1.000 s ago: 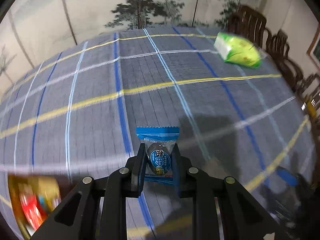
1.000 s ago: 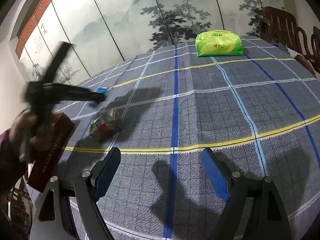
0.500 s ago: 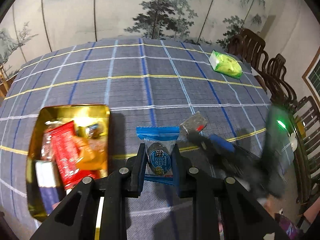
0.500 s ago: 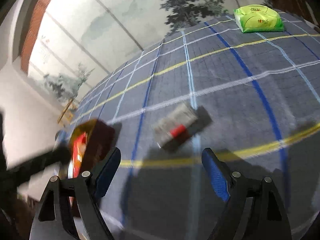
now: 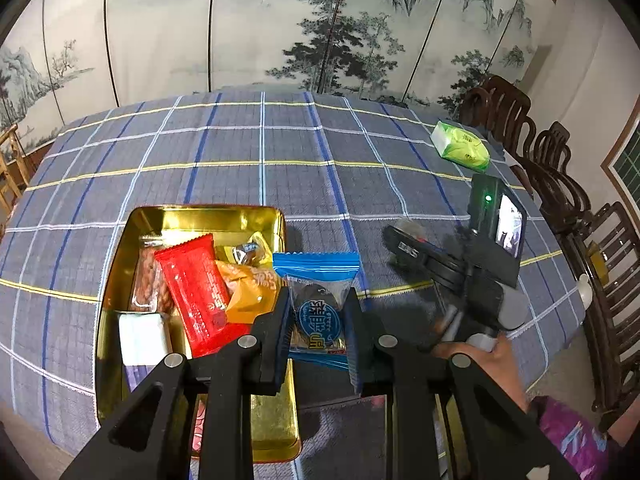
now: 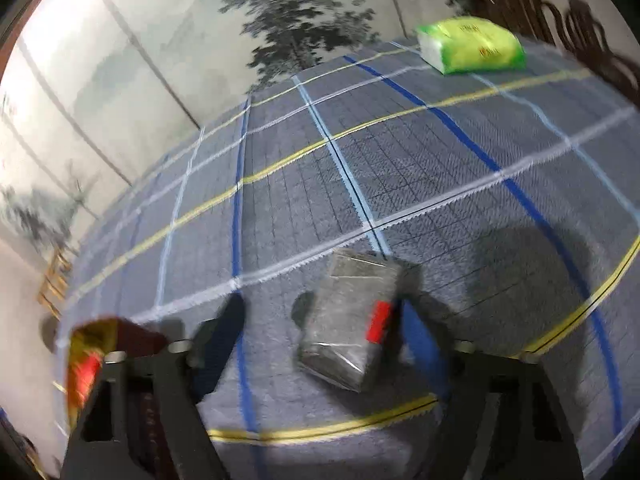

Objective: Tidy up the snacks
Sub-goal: 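Carry the blue packet toward the tin while the right gripper grasps the grey packet, then lower the blue packet into the tin and open the left gripper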

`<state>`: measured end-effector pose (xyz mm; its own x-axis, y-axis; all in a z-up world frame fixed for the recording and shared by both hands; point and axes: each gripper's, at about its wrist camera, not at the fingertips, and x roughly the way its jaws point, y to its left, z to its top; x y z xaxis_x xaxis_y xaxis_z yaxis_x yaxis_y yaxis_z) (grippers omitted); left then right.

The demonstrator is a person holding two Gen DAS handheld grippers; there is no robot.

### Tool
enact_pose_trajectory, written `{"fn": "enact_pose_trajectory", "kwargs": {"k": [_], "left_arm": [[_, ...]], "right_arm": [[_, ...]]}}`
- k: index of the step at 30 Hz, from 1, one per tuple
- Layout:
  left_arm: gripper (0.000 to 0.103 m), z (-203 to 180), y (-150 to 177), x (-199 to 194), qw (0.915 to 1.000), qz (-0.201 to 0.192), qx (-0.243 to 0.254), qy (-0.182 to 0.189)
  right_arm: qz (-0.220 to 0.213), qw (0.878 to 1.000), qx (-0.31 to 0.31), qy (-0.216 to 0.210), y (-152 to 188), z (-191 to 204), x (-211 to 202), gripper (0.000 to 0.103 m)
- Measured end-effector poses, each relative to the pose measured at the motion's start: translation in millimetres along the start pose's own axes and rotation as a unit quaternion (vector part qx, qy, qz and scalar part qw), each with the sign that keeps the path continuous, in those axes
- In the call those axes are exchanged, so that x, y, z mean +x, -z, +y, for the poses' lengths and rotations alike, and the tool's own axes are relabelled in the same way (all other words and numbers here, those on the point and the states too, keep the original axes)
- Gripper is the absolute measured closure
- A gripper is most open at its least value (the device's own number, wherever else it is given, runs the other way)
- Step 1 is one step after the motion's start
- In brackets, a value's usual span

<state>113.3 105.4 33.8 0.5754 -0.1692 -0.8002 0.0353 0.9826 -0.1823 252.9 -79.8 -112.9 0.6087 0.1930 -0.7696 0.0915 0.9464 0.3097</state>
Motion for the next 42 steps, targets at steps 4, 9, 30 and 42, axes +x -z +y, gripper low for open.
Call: {"fn": "enact_pose_trajectory", "kwargs": {"k": [4, 9, 30, 42], "left_arm": [[0.082, 7, 5, -6, 0.9999, -0.002, -0.005, 0.009], [0.082, 15, 14, -11, 0.9998, -0.003, -0.016, 0.007], [0.082, 37, 41, -32, 0.9984, -0.007, -0.042, -0.037], [0.082, 30, 63, -14, 0.9997, 0.014, 0.013, -0.014]], "right_arm": [[0.031, 0.995, -0.091, -0.041, 1, -14, -6, 0.063], [0.058, 0.987, -0.133, -0.072, -1, -48, -25, 0.067], [-0.003, 0.974, -0.225, -0.023, 32, -46, -36, 0.067], [-0.005, 0.981, -0.190, -0.027, 25, -55, -32, 0.067]]}}
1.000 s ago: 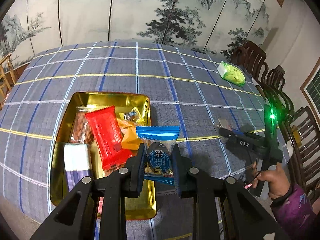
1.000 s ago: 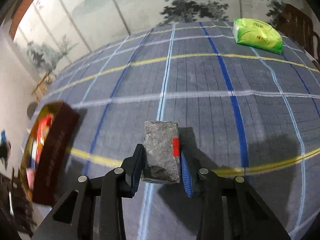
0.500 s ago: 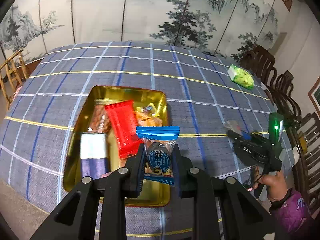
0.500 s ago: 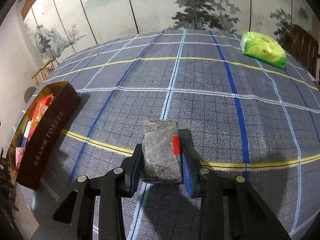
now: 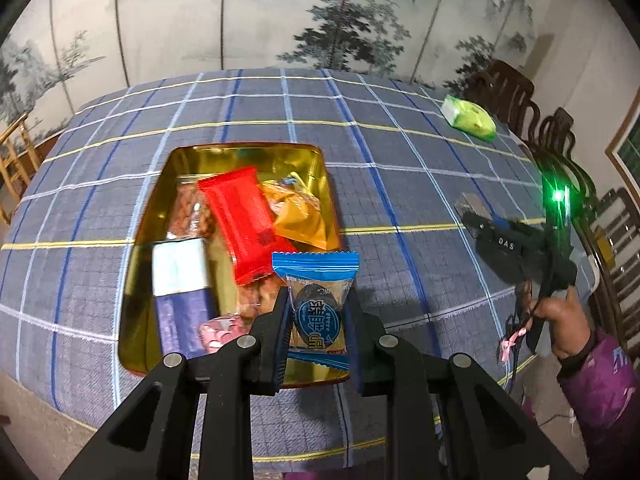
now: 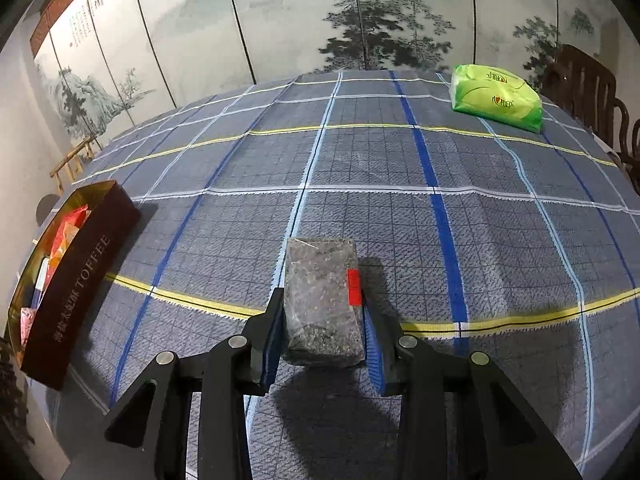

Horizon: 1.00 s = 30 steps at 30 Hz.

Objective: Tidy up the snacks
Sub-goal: 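Lower the blue packet into the tin and open the left gripper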

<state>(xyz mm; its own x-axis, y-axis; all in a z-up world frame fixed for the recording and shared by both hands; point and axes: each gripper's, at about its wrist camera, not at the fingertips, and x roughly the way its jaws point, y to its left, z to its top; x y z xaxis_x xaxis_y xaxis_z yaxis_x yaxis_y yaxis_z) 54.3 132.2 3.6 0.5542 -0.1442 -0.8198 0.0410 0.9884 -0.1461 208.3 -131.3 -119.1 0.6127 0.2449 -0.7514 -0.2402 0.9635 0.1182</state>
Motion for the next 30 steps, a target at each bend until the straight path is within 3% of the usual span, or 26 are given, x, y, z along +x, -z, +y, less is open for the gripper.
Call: {"fn": "enact_pose_trajectory", "kwargs": {"k": [16, 30], "left_arm": [[0.082, 11, 9, 36, 0.9996, 0.028, -0.007, -0.003], [0.082, 12, 11, 45, 0.9995, 0.025, -0.005, -0.015]], "right_arm": [[0.001, 1.000, -0.003, 0.007, -1, 3, 3, 0.067], [0.002, 1.000, -0.003, 0.010, -1, 5, 4, 0.067]]}}
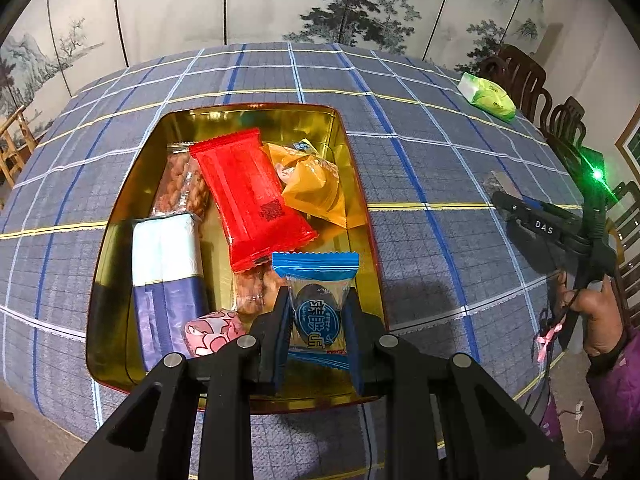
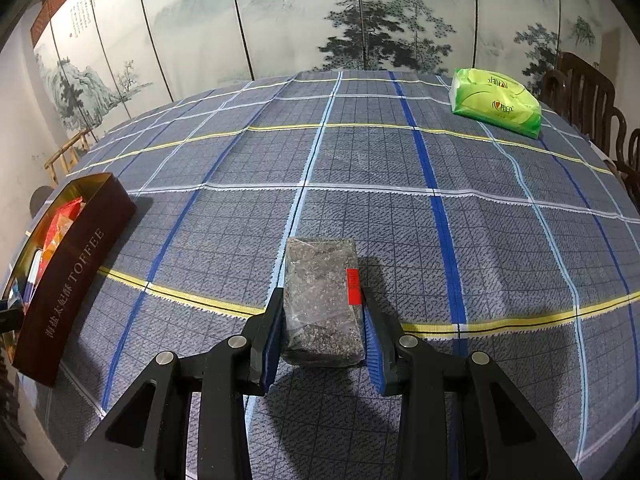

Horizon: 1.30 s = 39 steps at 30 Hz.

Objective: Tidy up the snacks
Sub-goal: 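Lower the blue packet into the tin and open the left gripper, then carry the grey packet into the tin and open the right gripper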

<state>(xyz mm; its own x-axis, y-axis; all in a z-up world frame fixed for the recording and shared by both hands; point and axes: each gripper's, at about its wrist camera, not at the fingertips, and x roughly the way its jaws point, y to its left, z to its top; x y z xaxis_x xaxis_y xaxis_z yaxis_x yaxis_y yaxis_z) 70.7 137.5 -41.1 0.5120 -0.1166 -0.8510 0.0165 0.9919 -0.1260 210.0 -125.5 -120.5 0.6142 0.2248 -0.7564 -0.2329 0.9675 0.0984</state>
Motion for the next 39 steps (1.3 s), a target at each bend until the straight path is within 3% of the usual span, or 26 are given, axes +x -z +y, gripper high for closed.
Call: {"fn": "enact_pose_trajectory", "kwargs": {"k": [10, 17, 27, 31, 36, 39], "left_arm": [[0.079, 0, 1, 3, 1.0000, 0.002, -0.002, -0.005], [0.064, -3, 0, 0, 0.9999, -0.008, 0.001, -0.014], [0.052, -7, 1, -11, 0.9990, -0.028, 0.006, -0.035], [0.049, -11, 2, -19, 0.9976, -0.042, 0.014, -0.053], [0.036, -14, 6, -28, 0.9944, -0.060, 0.024, -0.084], [0.035, -13, 8, -33, 0.9931, -0.068, 0.024, -0.093]], "right_arm": [[0.001, 1.000, -0.001, 0.003, 0, 2, 1, 0.067], [0.001, 1.000, -0.001, 0.004, 0, 3, 1, 0.067], [0.002, 1.000, -0.003, 0.008, -1, 5, 2, 0.067], [0.002, 1.000, -0.007, 0.013, -1, 5, 2, 0.066], [0.005, 1.000, -0.013, 0.012, 6, 8, -5, 0.066], [0.013, 1.000, -0.007, 0.000, 9, 11, -9, 0.066]]}}
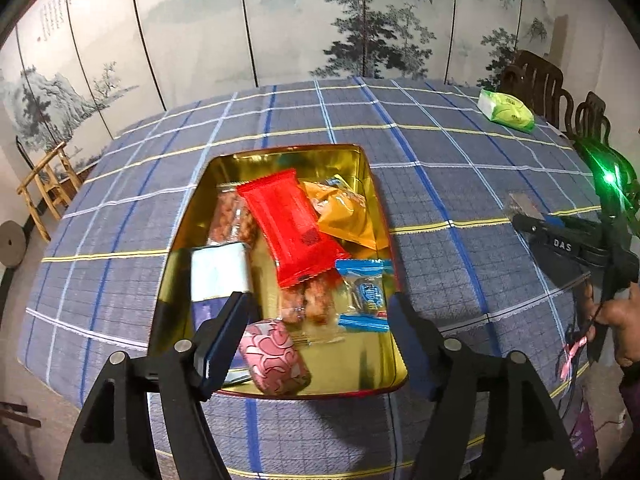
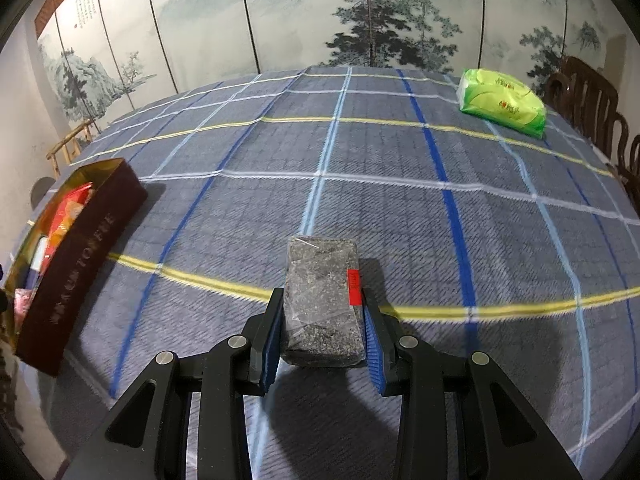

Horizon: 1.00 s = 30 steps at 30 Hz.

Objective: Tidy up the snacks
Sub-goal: 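Carry the grey packet into the tin and open the right gripper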

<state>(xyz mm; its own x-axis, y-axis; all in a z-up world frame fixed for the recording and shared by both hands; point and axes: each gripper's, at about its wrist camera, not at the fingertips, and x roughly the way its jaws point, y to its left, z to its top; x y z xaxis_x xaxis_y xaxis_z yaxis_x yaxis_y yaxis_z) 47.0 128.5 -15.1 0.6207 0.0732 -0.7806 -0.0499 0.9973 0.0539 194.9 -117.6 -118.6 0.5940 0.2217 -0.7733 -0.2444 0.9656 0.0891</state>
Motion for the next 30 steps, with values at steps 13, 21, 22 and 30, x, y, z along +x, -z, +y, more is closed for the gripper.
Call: {"fn": "enact_pose_trajectory", "kwargs": {"k": [13, 21, 22, 30], "left_arm": [[0.032, 17, 9, -15, 0.9996, -0.013, -0.023, -0.014], [0.023, 34, 19, -20, 0.9987, -0.014, -0.040, -0.028], [0.023, 36, 20, -21, 0.9984, -0.015, -0.043, -0.032], [0.021, 59, 30, -24, 0.9967, -0.020, -0.061, -0.051]], "right_arm": [[0.000, 0.995, 0.014, -0.094, 25, 22, -62, 0.067], [-0.012, 0.988, -0.029, -0.151, 21, 60, -111, 0.067], [-0.011, 0.987, -0.034, -0.156, 22, 67, -114, 0.067], [-0.001, 0.979, -0.077, -0.189, 25, 101, -135, 0.067]]}}
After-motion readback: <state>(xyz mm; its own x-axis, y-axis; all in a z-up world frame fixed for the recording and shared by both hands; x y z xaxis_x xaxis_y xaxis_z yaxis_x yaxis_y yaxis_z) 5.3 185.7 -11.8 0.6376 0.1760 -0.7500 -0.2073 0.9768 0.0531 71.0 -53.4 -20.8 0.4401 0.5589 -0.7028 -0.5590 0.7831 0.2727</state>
